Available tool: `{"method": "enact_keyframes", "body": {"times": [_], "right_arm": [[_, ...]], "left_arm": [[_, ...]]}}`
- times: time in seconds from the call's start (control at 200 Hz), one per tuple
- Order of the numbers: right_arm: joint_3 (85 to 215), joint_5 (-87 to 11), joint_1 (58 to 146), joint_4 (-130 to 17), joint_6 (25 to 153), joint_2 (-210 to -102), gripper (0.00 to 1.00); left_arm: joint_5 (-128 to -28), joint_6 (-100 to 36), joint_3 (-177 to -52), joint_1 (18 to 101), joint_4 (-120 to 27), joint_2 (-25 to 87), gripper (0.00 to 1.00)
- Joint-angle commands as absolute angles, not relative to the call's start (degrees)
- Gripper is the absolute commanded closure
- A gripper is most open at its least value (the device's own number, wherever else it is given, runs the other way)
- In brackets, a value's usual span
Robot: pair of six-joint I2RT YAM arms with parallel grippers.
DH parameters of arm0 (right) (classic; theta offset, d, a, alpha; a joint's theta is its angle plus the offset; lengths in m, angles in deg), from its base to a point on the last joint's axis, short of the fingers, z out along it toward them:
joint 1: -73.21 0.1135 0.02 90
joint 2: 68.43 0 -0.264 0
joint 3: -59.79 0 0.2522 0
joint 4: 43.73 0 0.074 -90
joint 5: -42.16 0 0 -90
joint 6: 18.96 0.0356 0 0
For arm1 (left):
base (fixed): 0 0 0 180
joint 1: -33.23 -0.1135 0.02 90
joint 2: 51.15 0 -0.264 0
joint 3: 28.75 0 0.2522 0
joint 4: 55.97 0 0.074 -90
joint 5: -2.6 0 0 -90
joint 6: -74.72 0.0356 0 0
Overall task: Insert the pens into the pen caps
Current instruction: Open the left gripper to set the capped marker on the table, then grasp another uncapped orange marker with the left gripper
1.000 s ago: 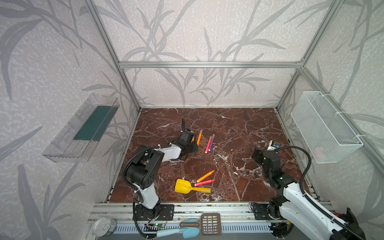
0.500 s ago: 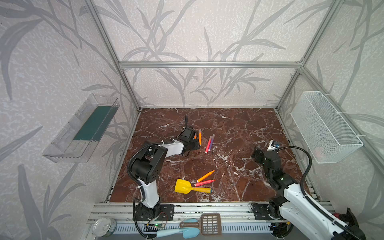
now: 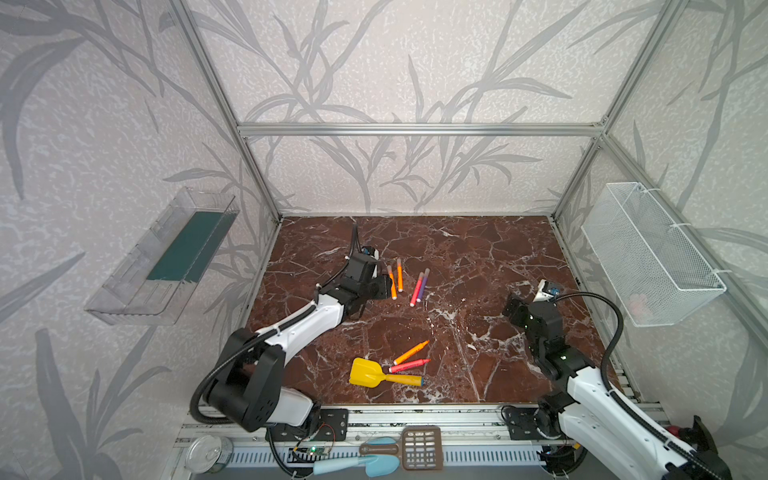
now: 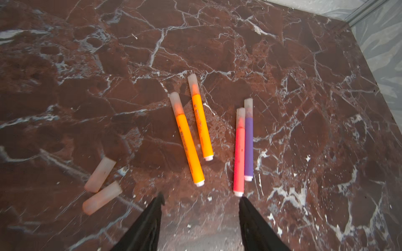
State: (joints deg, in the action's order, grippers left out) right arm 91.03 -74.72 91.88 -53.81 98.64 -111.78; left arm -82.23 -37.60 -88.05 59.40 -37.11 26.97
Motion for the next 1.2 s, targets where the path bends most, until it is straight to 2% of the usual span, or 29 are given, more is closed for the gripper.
{"method": "enact_keyframes", "body": {"times": [0.0,0.09,0.21,0.315,0.74,1.08,1.195], "right_arm": [[90.34,-74.57,91.66,-52.13,98.86,-111.63,0.07],[90.27,-74.31,91.66,-52.37,98.75,-111.28,0.07],[90.09,-74.13,91.66,-52.65,98.82,-110.72,0.07],[89.84,-74.31,91.66,-53.01,98.91,-109.94,0.07],[88.76,-73.49,91.62,-52.45,98.74,-108.08,0.07],[88.15,-72.67,91.58,-52.65,98.64,-106.57,0.07],[87.63,-72.62,91.65,-52.65,98.65,-105.53,0.07]], "left_arm": [[-78.15,-33.55,-82.69,61.16,-35.75,22.55,0.39],[-77.93,-31.77,-79.44,66.75,-37.74,20.67,0.37],[-81.39,-29.14,-78.99,76.54,-38.07,22.20,0.39],[-82.69,-28.16,-78.92,80.21,-38.45,23.69,0.40],[-89.97,-30.28,-77.32,87.16,-40.40,30.90,0.42],[-93.81,-31.84,-78.41,88.86,-40.29,36.21,0.42],[-95.11,-32.56,-78.69,88.86,-39.21,37.77,0.47]]}}
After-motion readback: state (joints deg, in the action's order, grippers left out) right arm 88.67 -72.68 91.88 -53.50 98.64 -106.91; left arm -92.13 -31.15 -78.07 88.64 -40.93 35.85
